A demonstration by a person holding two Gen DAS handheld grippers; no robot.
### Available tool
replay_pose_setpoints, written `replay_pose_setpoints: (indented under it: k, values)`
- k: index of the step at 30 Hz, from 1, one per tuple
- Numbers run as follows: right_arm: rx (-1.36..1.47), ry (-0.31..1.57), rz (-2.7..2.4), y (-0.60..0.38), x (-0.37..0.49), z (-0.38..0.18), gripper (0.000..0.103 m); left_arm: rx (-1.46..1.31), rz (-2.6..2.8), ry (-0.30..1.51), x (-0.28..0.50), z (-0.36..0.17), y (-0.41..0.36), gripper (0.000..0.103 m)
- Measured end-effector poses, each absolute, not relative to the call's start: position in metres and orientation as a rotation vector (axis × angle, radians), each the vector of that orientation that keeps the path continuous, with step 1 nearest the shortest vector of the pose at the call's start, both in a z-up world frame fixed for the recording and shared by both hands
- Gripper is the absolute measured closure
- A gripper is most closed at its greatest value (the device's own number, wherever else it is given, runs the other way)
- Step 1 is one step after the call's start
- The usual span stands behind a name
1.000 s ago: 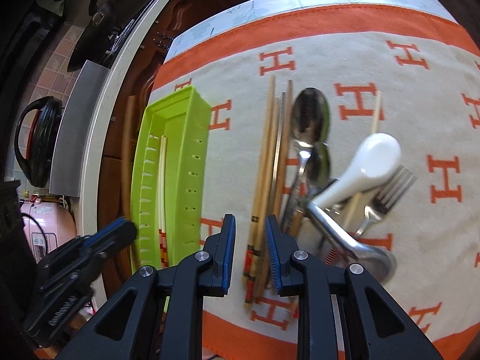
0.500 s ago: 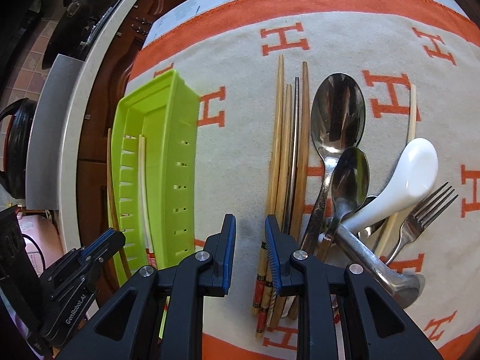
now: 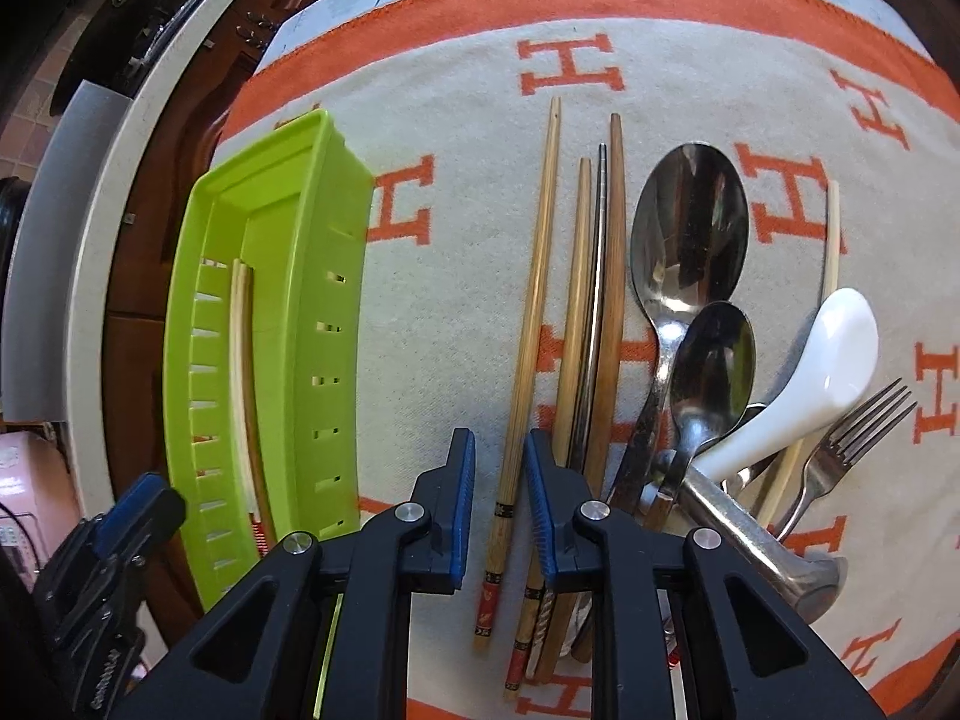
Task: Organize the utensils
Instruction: 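Carry the chopstick into the green tray with the left tool while the right tool grasps a wooden chopstick, then lower the held chopstick into the green tray and open the right tool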
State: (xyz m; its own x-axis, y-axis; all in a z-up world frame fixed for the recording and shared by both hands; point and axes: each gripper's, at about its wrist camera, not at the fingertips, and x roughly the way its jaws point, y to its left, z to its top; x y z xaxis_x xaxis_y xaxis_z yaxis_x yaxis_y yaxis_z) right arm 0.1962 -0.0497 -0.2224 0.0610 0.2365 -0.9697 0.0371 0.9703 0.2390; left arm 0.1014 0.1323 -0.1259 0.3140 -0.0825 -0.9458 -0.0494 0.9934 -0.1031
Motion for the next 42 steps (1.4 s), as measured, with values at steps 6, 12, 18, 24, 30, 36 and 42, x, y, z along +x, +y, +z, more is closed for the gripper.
replay_pose_setpoints:
  k: [6,12,18,24,30,36,42]
  values:
    - [0.011,1.443,0.074,-0.015,0.185,-0.221,0.095,-0.164,-0.014,1.239,0.097,-0.121,0.144,0.076]
    - [0.285,1.44,0.136,-0.044,0.182,-0.21,0.097,-0.199,-0.007,1.227,0.09,-0.118,0.155,0.076]
    - [0.398,1.379,0.253,-0.047,0.17,-0.167,0.097,-0.235,0.003,1.2,0.085,-0.111,0.168,0.076]
    - [0.399,1.389,0.367,-0.017,0.154,-0.146,0.097,-0.245,0.038,1.158,0.079,-0.101,0.177,0.075]
    - [0.38,1.444,0.421,0.019,0.151,-0.156,0.094,-0.235,0.078,1.136,0.07,-0.097,0.183,0.059]
    - [0.408,1.43,0.42,0.011,0.148,-0.163,0.082,-0.24,0.098,1.138,0.065,-0.099,0.187,0.059]
    - [0.393,1.42,0.402,-0.003,0.147,-0.161,0.082,-0.246,0.083,1.145,0.063,-0.099,0.18,0.059]
